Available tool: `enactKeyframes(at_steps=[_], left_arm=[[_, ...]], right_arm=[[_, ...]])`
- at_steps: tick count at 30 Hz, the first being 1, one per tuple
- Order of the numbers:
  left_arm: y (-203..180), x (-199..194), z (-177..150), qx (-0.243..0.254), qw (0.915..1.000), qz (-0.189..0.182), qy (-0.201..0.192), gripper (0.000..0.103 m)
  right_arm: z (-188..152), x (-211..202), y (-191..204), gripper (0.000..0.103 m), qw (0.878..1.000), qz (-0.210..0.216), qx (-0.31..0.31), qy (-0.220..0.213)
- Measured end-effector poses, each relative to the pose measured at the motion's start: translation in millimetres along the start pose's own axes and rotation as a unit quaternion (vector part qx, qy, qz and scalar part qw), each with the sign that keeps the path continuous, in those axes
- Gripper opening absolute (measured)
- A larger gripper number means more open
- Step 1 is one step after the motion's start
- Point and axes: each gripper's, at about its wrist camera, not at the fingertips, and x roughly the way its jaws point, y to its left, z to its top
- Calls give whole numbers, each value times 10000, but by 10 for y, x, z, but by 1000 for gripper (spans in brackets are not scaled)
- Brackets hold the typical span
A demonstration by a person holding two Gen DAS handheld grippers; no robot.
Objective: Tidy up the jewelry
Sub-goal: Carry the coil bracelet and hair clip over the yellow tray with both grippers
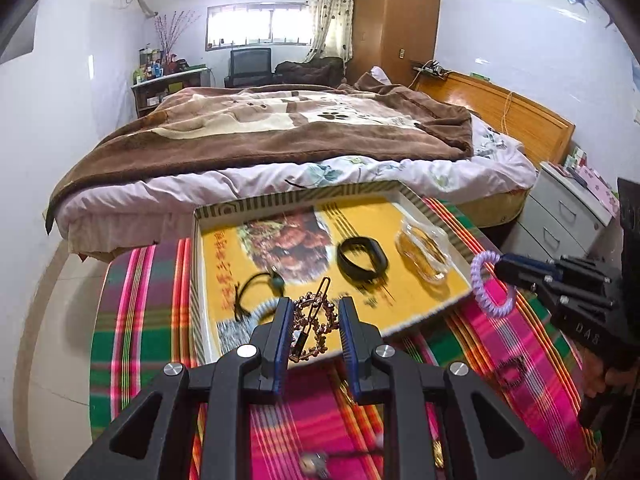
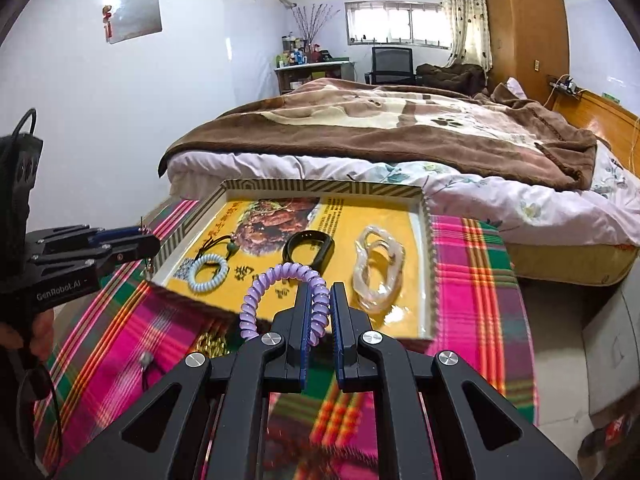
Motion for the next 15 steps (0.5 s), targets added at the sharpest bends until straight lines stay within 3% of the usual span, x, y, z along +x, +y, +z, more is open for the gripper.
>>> enactKeyframes(at_steps=[15], left_arm=[[456, 783, 359, -220, 9991, 84, 344, 23]], right_arm=[[104, 952, 317, 9, 9972, 137, -229, 702]])
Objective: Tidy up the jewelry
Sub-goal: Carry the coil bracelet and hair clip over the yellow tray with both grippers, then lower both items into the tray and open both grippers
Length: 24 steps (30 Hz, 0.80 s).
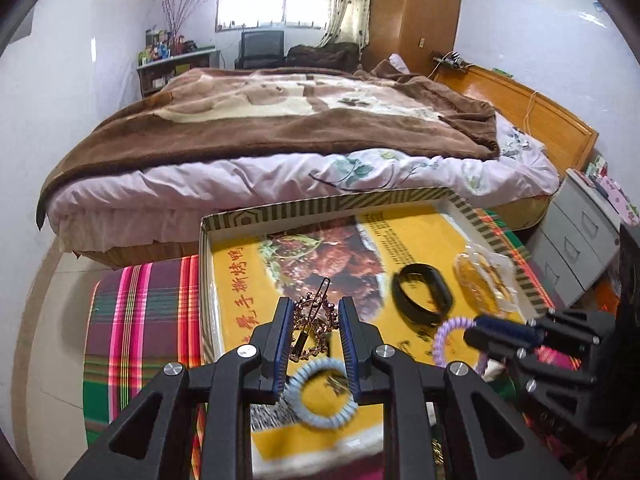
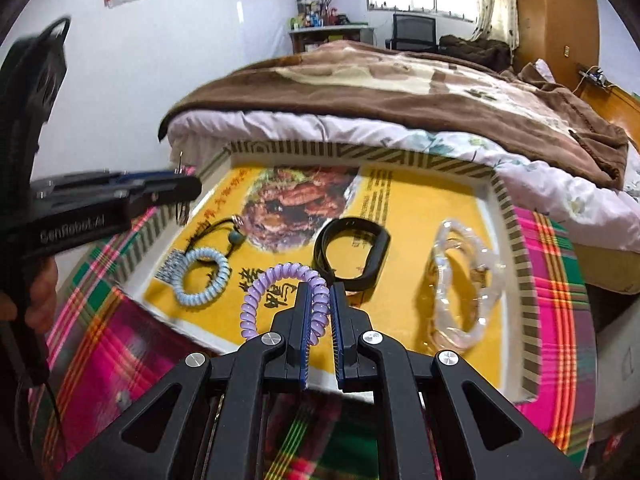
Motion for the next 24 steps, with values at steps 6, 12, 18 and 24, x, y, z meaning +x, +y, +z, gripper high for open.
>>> enactKeyframes(at_steps=[6, 12, 18, 24], left_arm=[[183, 269, 91, -187, 9997, 22, 157, 23], [340, 572, 167, -354, 9983, 115, 454, 24], [352, 714, 140, -341, 9976, 154, 580, 24], [381, 819, 112, -444, 9963, 140, 716, 24]], right_arm=[[3, 181, 46, 9, 9998, 5, -64, 190], [21, 297, 66, 9, 9994, -44, -100, 315], [11, 367, 67, 9, 9992, -69, -152, 358], [29, 389, 87, 10, 9990, -116, -200, 387]])
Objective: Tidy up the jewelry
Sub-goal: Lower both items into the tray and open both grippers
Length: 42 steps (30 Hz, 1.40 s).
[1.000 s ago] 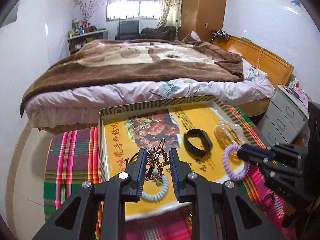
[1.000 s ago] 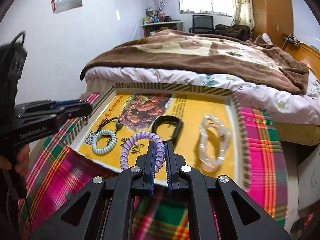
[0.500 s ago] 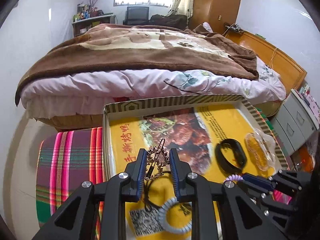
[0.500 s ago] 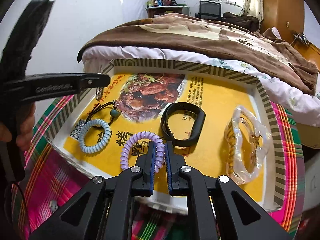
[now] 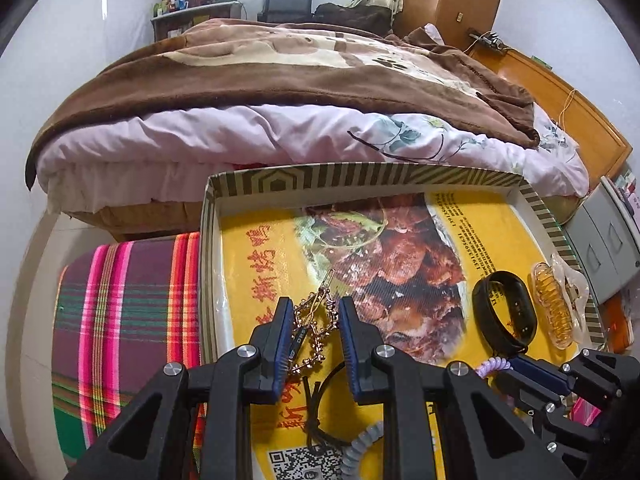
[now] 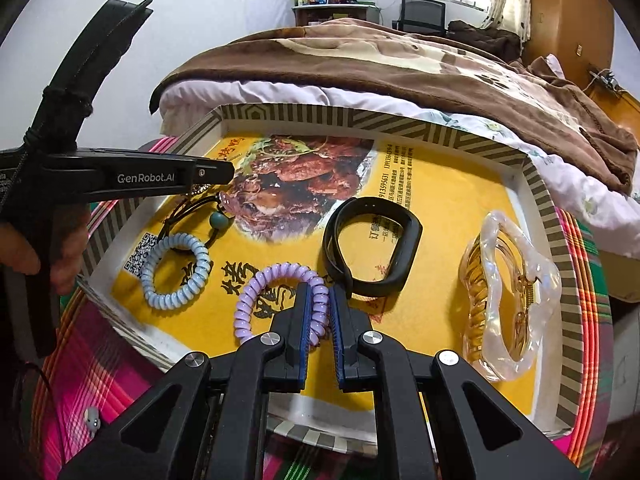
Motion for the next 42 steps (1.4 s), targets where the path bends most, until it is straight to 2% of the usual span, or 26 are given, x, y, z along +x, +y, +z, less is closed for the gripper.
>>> enactKeyframes(at_steps=[7, 9, 13, 16, 17, 19, 21, 33, 36, 42], left_arm=[[6, 0, -7, -47, 10000, -31, 50, 24], [14, -6, -6, -70, 9999, -60, 75, 27], [-5, -54, -20, -62, 9999, 13, 78, 42], [-27, -158, -61, -59, 10000, 30, 15, 46], [-31, -187, -72, -67, 10000, 29, 0, 50], [-53, -292, -117, -81, 9999, 24, -73, 56], [-88, -410, -167, -29, 9999, 3, -147, 57], [-297, -1231, -628, -28, 9981, -49, -615, 61], [-336, -1404, -785, -68, 9976, -67, -693, 61], [-440, -1700, -1184, -39, 9966, -37, -827, 66]], right_arm=[[18, 7, 14, 11, 10000, -27, 37, 44], [20, 6, 8, 16, 10000, -11, 79, 48], [10, -29, -17, 21, 9998, 30, 195, 21], [-4, -102, -24, 29, 9996, 100, 276, -54], [-11, -132, -22, 31, 9994, 121, 303, -86], [-33, -214, -9, 32, 9991, 170, 339, -166], [-58, -292, 7, 33, 9990, 162, 353, -220], [-342, -921, 36, 35, 9962, 209, 597, -592], [-450, -1075, 30, 41, 9955, 203, 643, -665], [-698, -1332, 15, 42, 9952, 65, 612, -754]])
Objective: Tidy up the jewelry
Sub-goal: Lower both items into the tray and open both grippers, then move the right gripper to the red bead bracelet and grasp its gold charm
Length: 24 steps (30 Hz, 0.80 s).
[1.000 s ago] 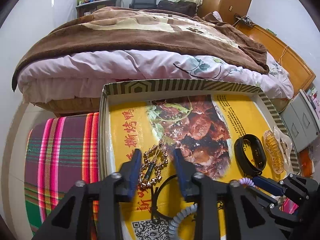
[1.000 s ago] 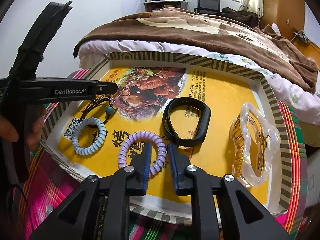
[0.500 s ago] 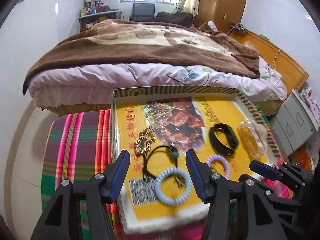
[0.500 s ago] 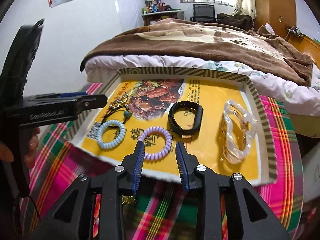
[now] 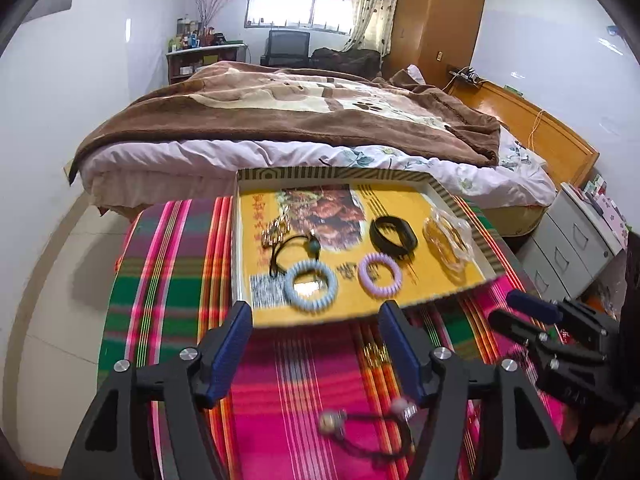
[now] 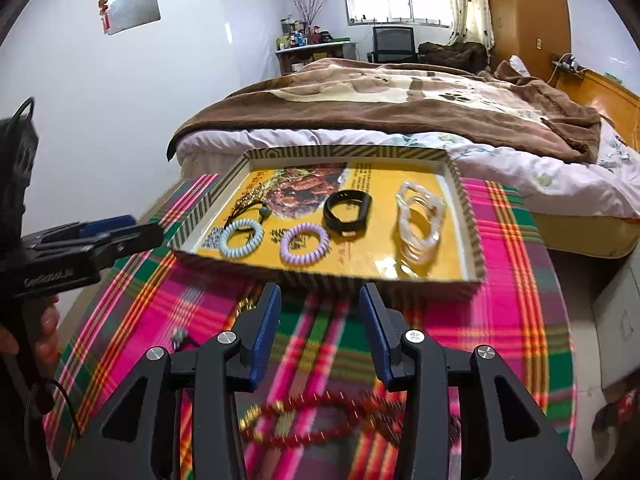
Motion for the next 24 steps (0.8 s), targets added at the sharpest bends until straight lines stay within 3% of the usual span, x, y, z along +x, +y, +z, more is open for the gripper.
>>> enactKeyframes(at_steps=[13, 16, 24], left_arm=[[-145, -329, -716, -4, 10000, 21, -1, 73], [-127, -329, -856, -114, 9998, -119, 75, 74], [-103, -387, -1059, -209, 9995, -199, 108, 74]], right_arm=[[-600, -368, -329, 47, 9989, -393, 235, 47], [-741, -401, -424, 47, 9980, -522, 328, 108], [-915, -383, -667, 48, 9944, -833, 556, 330]])
